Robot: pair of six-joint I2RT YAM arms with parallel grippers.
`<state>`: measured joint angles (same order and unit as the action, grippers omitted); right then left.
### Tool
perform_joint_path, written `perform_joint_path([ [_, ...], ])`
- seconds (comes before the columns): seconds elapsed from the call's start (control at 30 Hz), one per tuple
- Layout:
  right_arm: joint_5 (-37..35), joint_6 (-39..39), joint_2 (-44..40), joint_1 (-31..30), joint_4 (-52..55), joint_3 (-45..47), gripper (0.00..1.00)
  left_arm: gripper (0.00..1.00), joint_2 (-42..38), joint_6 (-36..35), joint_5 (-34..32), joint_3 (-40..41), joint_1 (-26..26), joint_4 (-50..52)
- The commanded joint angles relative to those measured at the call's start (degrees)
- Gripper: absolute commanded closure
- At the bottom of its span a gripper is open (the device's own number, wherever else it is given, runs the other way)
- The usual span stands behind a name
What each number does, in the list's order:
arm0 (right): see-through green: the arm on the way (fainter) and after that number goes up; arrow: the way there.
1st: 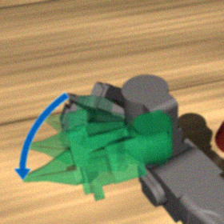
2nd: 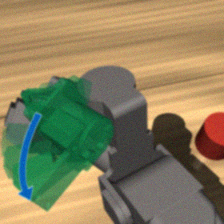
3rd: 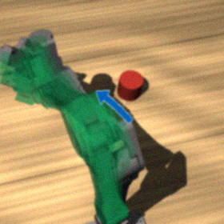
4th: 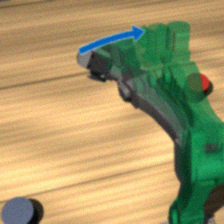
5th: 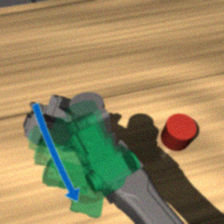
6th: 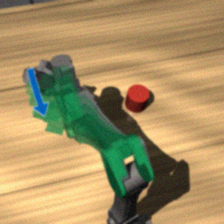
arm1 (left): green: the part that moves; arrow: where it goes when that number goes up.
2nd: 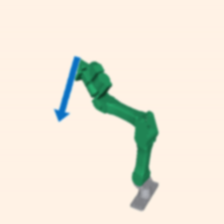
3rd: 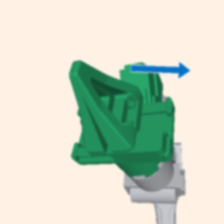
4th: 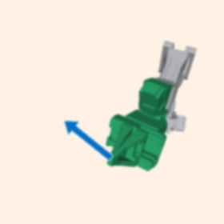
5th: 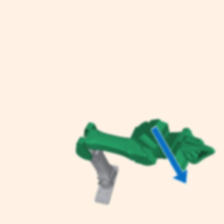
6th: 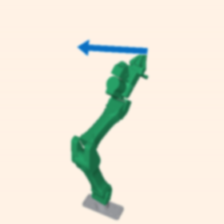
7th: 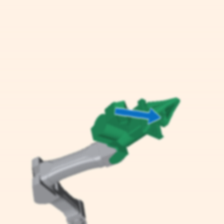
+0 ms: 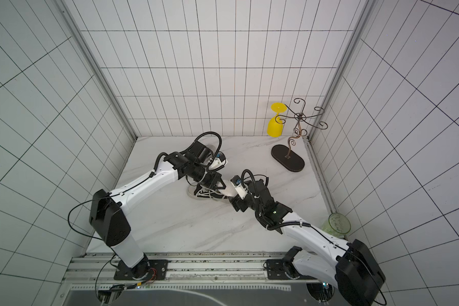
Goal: Insert the insole into the shoe
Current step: Pick up the insole from the center of the board.
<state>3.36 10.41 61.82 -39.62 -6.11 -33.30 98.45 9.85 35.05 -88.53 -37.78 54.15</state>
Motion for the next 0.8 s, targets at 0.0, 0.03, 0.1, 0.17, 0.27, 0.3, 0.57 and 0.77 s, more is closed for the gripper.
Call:
perform_joint_path([
  [0.0,-0.41,0.57,0.81,1.65,2.07,-4.20,0.22,1.00,-1.30,-1.14,-0.03,0.25,-0.53,4.89],
  [0.03,0.20,0.65,1.24,1.70,2.55,-4.42,0.23,1.00,-1.42,-1.97,0.50,0.01,-0.63,5.02],
  [0.1,1.52,0.66,2.01,1.71,2.96,-4.82,0.22,1.00,-1.72,-3.45,0.90,-0.02,-0.85,5.11],
  [0.17,2.09,0.46,3.07,1.66,3.12,-5.51,0.17,1.00,-1.86,-4.87,1.32,0.08,-0.93,5.55],
  [0.27,2.25,0.68,4.14,1.65,3.06,-6.40,0.12,1.00,-2.17,-6.53,2.89,0.36,-0.91,5.93],
  [0.3,2.48,0.81,4.52,1.67,3.04,-6.81,0.11,1.00,-2.53,-7.03,3.44,0.66,-1.03,5.66],
  [0.57,5.15,1.19,5.55,2.34,2.81,-9.99,0.10,1.00,-3.60,-9.11,3.19,2.08,-1.06,5.59],
  [0.77,12.59,-0.19,5.97,4.35,1.27,-10.36,0.11,1.00,-4.04,-10.55,4.85,2.49,-1.08,5.40],
])
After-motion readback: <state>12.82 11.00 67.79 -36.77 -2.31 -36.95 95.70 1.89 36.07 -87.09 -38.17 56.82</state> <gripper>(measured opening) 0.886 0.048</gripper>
